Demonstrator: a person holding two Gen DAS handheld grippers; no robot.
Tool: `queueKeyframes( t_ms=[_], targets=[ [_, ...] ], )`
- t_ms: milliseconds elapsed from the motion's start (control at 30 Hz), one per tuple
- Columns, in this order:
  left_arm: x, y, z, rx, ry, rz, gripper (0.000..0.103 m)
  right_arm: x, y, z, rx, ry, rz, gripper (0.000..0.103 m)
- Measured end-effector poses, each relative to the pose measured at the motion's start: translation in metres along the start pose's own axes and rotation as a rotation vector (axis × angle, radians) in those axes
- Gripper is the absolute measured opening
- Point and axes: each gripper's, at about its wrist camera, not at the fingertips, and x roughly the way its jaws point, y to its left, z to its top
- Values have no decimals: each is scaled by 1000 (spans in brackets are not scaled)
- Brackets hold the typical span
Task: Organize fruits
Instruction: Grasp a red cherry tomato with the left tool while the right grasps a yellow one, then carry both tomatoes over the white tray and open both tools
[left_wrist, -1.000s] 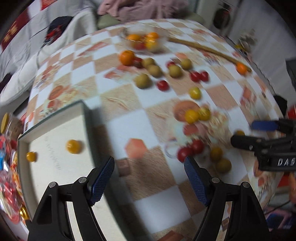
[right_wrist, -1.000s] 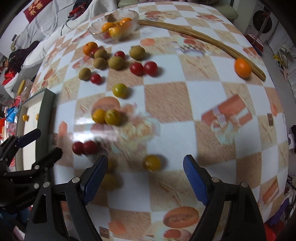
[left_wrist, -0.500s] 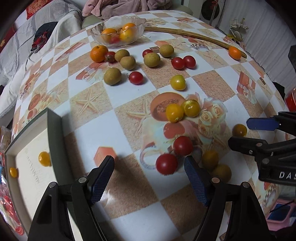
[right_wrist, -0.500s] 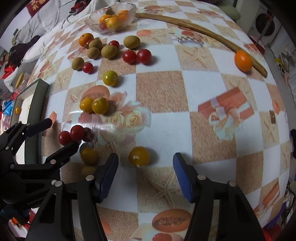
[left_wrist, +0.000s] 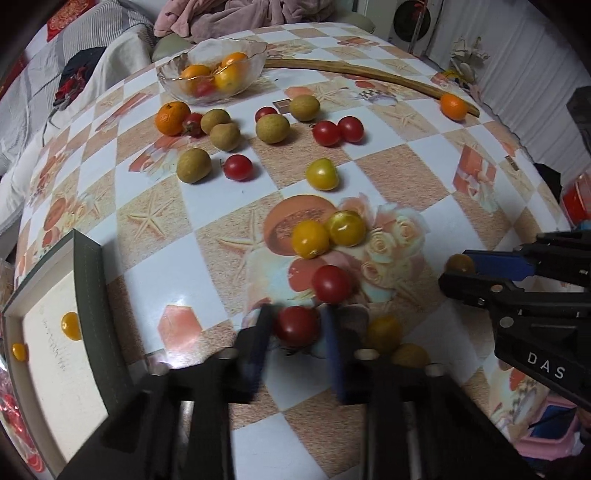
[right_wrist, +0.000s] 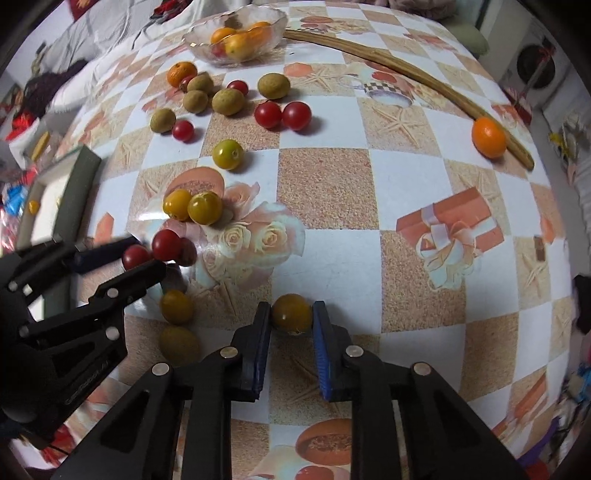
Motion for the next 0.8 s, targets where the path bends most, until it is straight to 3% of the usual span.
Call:
queueKeyframes(
  t_ms=[100,200,533,800],
  targets=[
    [-1,12,1,-87,14,-77,25,-3,-6,-1,45,-3,37,24],
    [-4,22,1,-140,18,-102,25,-6,-10,-3,74,-6,58,24],
    [-19,29,-1,-159,-3,-110,25,-18,-12,-1,95,-22,82,24],
    [-37,46,-7,-196,-35,-98,25,-23,8,9,53,-33,86,24]
  ],
)
